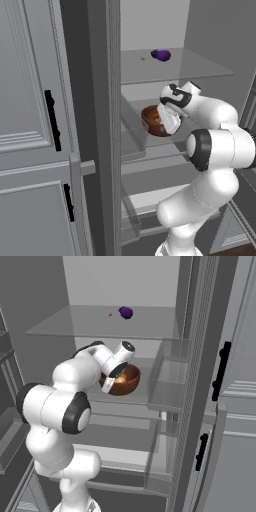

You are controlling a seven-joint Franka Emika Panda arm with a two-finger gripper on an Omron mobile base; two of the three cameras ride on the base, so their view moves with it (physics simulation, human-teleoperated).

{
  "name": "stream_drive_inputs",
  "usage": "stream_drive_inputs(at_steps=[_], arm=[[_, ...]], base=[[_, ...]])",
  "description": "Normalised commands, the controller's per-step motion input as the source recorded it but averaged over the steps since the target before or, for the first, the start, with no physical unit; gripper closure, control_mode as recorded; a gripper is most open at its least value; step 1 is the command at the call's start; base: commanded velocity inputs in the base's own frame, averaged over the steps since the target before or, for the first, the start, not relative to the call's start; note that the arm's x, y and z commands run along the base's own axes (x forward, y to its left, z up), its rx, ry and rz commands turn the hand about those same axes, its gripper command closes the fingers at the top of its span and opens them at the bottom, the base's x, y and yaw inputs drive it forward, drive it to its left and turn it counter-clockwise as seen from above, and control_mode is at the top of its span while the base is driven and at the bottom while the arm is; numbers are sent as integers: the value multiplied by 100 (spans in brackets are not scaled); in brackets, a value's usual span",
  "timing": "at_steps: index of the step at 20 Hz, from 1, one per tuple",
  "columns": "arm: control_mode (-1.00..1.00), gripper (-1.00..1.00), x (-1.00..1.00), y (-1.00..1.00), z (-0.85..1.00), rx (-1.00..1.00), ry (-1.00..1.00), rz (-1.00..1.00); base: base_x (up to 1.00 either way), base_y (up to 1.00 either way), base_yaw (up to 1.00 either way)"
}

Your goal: Pick the chicken drumstick and squash from their plates and place them in the bowl. Then put the bowl in the fridge.

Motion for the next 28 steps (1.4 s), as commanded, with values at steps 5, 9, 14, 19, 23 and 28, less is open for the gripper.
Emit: stream_drive_inputs(at_steps=[5, 9, 14, 19, 23, 28], arm=[[-100, -100, -2, -8, 0, 9, -12, -5], [-100, -100, -4, -13, 6, 16, -9, -11], [-100, -100, -29, -8, 48, 13, -7, -16], [-100, -100, -53, 0, 75, 7, 0, -17], [-100, -100, -79, 5, 50, 2, 0, -21], [-100, -100, -100, 19, 26, 2, 0, -31]], base=[[0, 0, 0], [0, 0, 0], [0, 0, 0], [0, 0, 0], [0, 0, 0], [0, 0, 0]])
